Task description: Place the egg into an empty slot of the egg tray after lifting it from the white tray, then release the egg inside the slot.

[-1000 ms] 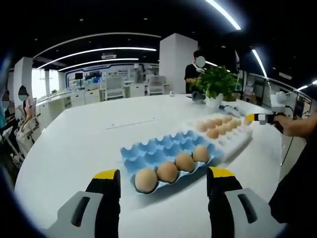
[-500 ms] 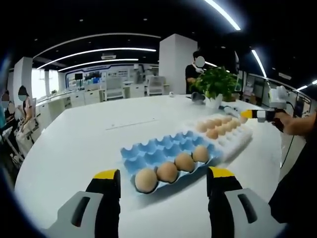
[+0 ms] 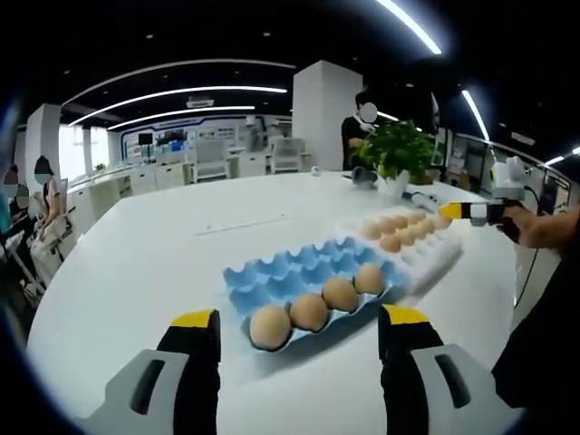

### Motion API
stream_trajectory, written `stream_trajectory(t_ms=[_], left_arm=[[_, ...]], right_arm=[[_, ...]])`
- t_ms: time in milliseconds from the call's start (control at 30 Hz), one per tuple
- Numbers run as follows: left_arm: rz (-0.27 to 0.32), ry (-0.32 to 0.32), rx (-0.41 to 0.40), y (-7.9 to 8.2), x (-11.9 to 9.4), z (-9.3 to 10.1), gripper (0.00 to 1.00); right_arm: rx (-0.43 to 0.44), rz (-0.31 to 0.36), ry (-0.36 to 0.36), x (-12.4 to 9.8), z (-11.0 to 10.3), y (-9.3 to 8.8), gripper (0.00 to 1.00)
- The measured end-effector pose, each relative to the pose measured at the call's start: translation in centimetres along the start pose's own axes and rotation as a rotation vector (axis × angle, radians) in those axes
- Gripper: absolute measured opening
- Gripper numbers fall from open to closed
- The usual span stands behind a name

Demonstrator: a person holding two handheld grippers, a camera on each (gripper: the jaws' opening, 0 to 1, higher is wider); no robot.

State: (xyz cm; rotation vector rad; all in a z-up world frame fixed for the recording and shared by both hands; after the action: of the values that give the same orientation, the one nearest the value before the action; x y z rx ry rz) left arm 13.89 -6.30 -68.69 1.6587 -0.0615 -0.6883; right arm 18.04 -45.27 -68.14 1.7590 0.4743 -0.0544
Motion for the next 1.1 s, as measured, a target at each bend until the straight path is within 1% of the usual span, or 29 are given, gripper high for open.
stream_trajectory(t_ms=[467, 700, 767, 900, 1100], left_arm=[[-0.005, 0.011, -0.004, -0.2, -0.4, -0.1, 0.71], [-0.005, 0.012, -0.004, -0.2, -0.4, 0.0, 0.71], [-0.006, 0.011, -0.004, -0.2, -0.4, 0.0, 0.71], [-0.004, 0.015, -0.007, -0.2, -0.5, -0.1, 0.71], [-0.009, 0.016, -0.008, -0.3, -0.5, -0.1, 0.71]], right_arm=[[-0.001, -0.026, 0.098, 1.7, -2.4, -0.9, 0.24], [-0.005, -0.052, 0.173, 2.8, -4.6, -1.6, 0.24], [-0.008, -0.063, 0.201, 3.4, -5.5, -1.9, 0.24], [-0.014, -0.083, 0.241, 4.3, -6.6, -2.6, 0.24], [-0.035, -0.114, 0.280, 5.2, -7.8, -3.6, 0.24]])
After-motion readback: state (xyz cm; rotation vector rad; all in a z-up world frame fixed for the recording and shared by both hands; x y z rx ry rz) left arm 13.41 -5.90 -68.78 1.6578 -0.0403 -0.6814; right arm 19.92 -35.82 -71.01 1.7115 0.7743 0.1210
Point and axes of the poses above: the point that each gripper's makers call its tool centre point, and the gripper's own axes: x roughly forward along the fingers, z roughly to its right, y roughly out of its top, the point moved 9 cm from there along -x, roughly backward along the fingers, and after that the axes turned 6 degrees about x, right-handed, at the moved point
